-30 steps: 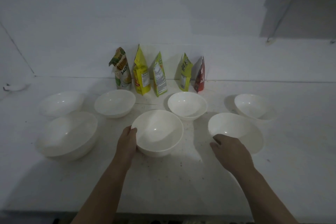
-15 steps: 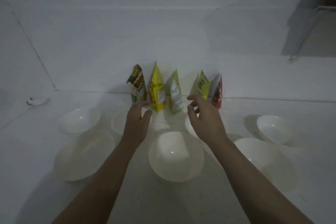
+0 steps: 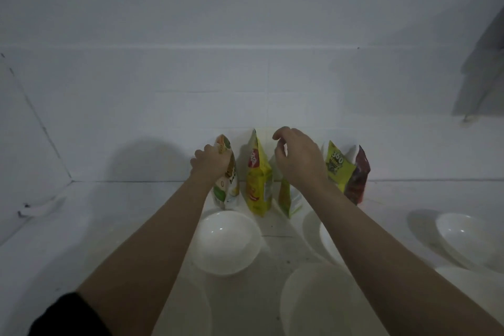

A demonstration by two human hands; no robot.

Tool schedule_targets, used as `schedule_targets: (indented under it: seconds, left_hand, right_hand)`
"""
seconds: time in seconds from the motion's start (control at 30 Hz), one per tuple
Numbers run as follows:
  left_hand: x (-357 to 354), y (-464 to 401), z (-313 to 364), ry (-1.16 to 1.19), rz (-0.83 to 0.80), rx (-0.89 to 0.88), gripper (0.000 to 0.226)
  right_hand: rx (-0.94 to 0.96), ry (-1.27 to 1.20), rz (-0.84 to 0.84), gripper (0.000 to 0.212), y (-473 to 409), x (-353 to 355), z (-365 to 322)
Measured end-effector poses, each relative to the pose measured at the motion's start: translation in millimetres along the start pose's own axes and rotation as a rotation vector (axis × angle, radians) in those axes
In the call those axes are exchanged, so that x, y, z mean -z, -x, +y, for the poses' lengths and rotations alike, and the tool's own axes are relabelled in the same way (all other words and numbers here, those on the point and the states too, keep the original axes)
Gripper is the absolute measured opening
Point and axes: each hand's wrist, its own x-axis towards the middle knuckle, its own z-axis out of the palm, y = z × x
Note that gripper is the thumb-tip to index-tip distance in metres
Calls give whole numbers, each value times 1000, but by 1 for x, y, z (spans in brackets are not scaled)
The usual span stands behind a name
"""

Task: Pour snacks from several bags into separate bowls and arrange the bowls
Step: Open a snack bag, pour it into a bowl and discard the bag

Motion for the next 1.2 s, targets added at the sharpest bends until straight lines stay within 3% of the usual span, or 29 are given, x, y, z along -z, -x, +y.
schedule_targets:
  seconds: [0.1, 0.23, 0.5, 0.77, 0.9, 1.2]
  left_hand:
    - [-4, -24, -8, 106, -159, 62, 76]
    - [-9, -34, -13, 133, -234, -37, 47]
    - [6, -11, -21, 512, -23, -73, 36]
    - [72, 111, -13, 886, 165, -286, 25]
    - [93, 178, -26, 931, 225, -380, 25]
    - [117, 274, -70, 942, 299, -298, 28]
  right_hand:
    - [-42, 24, -13, 24, -8, -18, -6]
    - [-70, 59, -42, 25, -7, -33, -13]
    - [-46, -4, -42, 22, 10, -24, -32]
    - [-67, -211, 39, 22, 59, 14, -72]
    - [-82, -367, 72, 20, 91, 42, -88]
    - [-143, -565, 78, 19, 161, 74, -114]
